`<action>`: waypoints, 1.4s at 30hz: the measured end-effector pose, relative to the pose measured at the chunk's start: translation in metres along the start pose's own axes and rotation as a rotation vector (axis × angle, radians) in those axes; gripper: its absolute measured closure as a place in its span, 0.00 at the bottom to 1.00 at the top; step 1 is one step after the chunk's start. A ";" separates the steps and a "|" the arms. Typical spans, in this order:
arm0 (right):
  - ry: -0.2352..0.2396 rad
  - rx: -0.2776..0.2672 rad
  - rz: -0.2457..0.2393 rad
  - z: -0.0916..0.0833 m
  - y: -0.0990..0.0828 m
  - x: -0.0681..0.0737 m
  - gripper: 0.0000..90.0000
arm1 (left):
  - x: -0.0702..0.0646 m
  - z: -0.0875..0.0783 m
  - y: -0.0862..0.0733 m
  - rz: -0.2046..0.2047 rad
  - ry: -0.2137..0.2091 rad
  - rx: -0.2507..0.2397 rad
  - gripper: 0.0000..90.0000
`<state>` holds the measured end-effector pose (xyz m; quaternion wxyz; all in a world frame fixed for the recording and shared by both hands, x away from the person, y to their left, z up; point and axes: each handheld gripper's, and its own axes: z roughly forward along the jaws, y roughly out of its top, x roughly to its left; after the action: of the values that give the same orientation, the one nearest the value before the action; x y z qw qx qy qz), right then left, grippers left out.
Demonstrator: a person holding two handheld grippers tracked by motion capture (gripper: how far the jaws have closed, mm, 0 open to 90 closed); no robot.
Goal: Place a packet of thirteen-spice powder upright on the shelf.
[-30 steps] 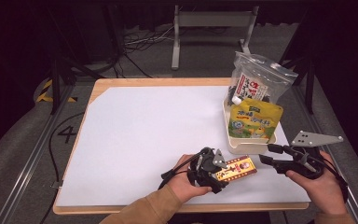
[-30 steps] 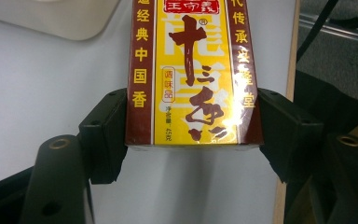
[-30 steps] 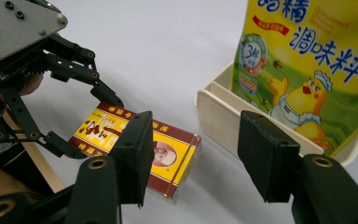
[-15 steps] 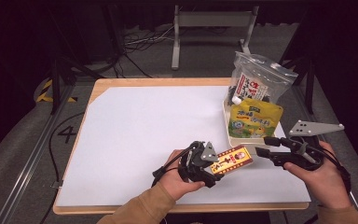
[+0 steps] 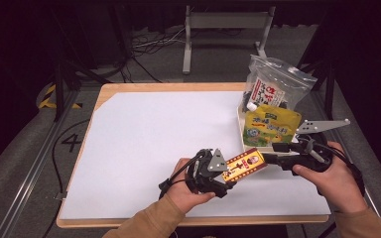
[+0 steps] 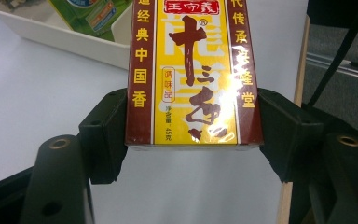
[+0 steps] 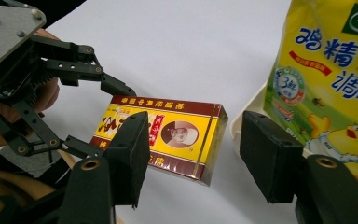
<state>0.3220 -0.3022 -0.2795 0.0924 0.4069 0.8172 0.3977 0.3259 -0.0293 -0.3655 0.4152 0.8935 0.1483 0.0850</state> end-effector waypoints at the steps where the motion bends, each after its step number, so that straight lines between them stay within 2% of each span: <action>1: 0.008 0.005 0.012 0.002 0.001 0.000 0.48 | 0.000 -0.001 0.000 -0.004 0.005 -0.004 0.36; 7: 0.030 0.038 0.064 0.012 0.006 -0.001 0.47 | 0.000 -0.007 -0.003 -0.011 0.020 -0.052 0.36; 17: 0.048 0.063 0.084 0.023 0.009 0.001 0.45 | 0.000 -0.012 -0.009 -0.047 0.026 -0.140 0.36; 25: 0.073 0.076 0.120 0.030 0.010 0.000 0.45 | -0.004 -0.011 -0.014 -0.046 0.037 -0.162 0.36; 30: 0.103 0.086 0.148 0.037 0.009 -0.002 0.44 | -0.005 -0.013 -0.016 -0.029 0.038 -0.184 0.36; 37: 0.161 0.098 0.127 0.046 0.010 0.002 0.42 | -0.007 -0.018 -0.018 -0.031 0.060 -0.208 0.36; 42: 0.172 0.097 0.126 0.048 0.011 0.003 0.43 | -0.006 -0.018 -0.020 -0.036 0.068 -0.201 0.36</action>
<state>0.3496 -0.2682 -0.3028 -0.0228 0.4260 0.8130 0.3962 0.3110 -0.0063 -0.3691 0.4989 0.8411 0.1692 0.1222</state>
